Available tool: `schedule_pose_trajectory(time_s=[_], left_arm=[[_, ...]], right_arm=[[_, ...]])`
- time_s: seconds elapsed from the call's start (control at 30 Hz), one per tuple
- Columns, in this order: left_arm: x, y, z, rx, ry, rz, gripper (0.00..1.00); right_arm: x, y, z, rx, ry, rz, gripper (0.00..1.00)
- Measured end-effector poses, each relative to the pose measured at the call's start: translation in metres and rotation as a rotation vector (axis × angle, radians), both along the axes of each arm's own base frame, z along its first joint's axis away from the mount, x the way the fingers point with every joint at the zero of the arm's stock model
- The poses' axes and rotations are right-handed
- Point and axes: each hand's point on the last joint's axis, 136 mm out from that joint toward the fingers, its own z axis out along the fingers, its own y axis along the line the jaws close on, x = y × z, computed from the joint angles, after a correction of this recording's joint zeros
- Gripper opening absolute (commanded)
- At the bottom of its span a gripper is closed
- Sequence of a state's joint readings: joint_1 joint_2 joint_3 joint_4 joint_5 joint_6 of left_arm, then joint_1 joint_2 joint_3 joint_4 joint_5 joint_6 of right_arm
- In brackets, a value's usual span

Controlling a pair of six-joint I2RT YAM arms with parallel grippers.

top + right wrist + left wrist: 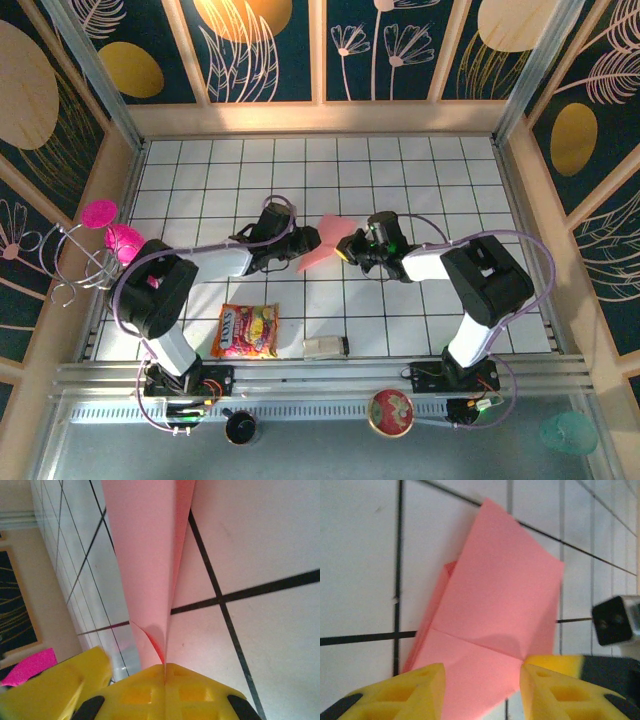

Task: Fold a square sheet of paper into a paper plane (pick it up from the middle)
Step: Fold the wing for the fifth time at the center of the table.

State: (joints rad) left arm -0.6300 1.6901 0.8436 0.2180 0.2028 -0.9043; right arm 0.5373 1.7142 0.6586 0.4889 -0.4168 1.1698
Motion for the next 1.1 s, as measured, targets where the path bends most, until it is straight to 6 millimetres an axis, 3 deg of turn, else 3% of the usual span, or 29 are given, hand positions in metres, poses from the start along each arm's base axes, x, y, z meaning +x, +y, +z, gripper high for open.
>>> schedule_pose_trajectory(time_s=[0.17,0.27,0.4,0.7,0.97,1.1], left_arm=[[-0.003,-0.008,0.02,0.084,-0.167,-0.089,0.5],[-0.008,-0.008,0.014,0.161,-0.228,-0.141,0.58],[-0.015,-0.005,0.002,0.259,-0.309,-0.213,0.61],[-0.019,-0.018,-0.001,0.449,-0.533,-0.356,0.61],[-0.022,-0.026,-0.032,0.669,-0.625,-0.464,0.55],[-0.018,-0.025,-0.031,0.719,-0.67,-0.463,0.51]], right_arm=[[0.008,-0.007,0.011,0.014,-0.023,-0.024,0.0],[0.008,-0.007,0.015,0.02,-0.029,-0.023,0.0],[0.007,-0.008,0.014,0.021,-0.017,-0.028,0.0],[0.005,-0.01,0.013,0.034,0.01,-0.023,0.0],[0.005,-0.01,0.014,0.05,0.023,-0.017,0.0],[0.005,-0.011,0.016,0.061,0.032,-0.019,0.0]])
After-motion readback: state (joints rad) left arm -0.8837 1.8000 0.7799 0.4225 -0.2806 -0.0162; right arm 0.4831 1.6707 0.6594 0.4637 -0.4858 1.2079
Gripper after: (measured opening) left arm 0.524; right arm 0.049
